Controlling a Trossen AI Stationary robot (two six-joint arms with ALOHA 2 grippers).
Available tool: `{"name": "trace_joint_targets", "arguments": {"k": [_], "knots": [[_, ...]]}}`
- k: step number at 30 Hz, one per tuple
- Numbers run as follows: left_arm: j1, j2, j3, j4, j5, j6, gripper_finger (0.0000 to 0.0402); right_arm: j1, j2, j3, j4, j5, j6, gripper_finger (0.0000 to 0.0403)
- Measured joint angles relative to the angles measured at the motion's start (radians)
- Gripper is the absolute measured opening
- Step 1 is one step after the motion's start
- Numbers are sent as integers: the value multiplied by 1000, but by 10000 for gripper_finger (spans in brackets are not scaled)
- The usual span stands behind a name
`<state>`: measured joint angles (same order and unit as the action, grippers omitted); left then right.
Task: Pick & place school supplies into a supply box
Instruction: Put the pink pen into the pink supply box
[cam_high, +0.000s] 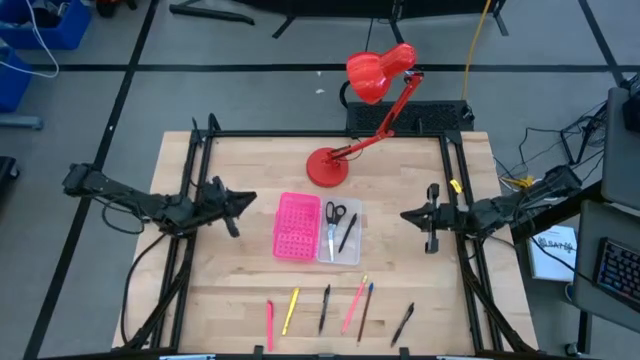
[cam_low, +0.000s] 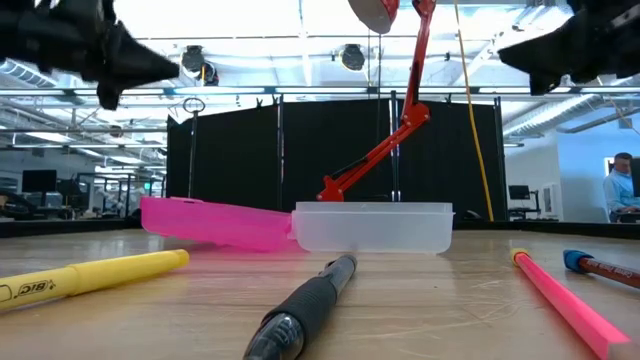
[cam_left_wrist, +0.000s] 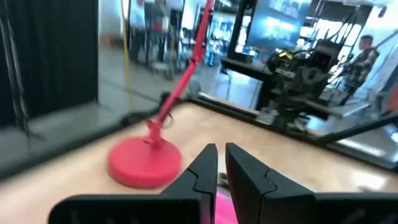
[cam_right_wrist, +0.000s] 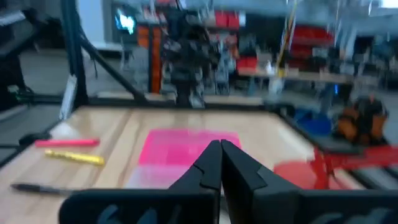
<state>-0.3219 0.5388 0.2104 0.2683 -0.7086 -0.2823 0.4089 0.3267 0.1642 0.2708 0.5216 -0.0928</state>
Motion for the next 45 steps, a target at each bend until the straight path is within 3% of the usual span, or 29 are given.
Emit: {"name": "trace_joint_targets", "arguments": {"k": [6, 9, 11, 14, 17, 19, 25, 28, 31, 36, 41, 45], "knots": [[-133, 292, 328, -490, -57, -387, 37, 4, 0, -112, 272, 2, -161, 0], [-184, 496, 571, -819, -45, -636, 11, 5, 1, -114, 273, 2, -161, 0], [-205, 633, 747, -1086, 17, -859, 6, 5, 1, -114, 269, 2, -130, 0], [-245, 832, 976, -1437, 199, -1193, 9, 5, 2, -115, 254, 2, -90, 0], [-302, 999, 1156, -1631, 360, -1426, 7, 5, 3, -116, 208, 1, -76, 0], [-350, 1085, 1239, -1649, 418, -1532, 4, 5, 4, -116, 203, 0, -76, 0], [-472, 1282, 1396, -1547, 412, -1816, 38, 5, 5, -117, 163, -81, -75, 0], [-509, 1360, 1450, -1495, 386, -1871, 75, 5, 5, -117, 143, -181, -55, 0], [-528, 1431, 1471, -1444, 426, -1938, 120, 5, 5, -117, 143, -237, -48, 0], [-530, 1513, 1473, -1394, 631, -1998, 208, 5, 5, -118, 143, -237, -56, 0], [-516, 1529, 1473, -1360, 619, -2012, 286, 5, 5, -118, 143, -236, -93, 0], [-497, 1530, 1472, -1374, 631, -2003, 318, 5, 5, -118, 162, -236, -127, 0]]}}
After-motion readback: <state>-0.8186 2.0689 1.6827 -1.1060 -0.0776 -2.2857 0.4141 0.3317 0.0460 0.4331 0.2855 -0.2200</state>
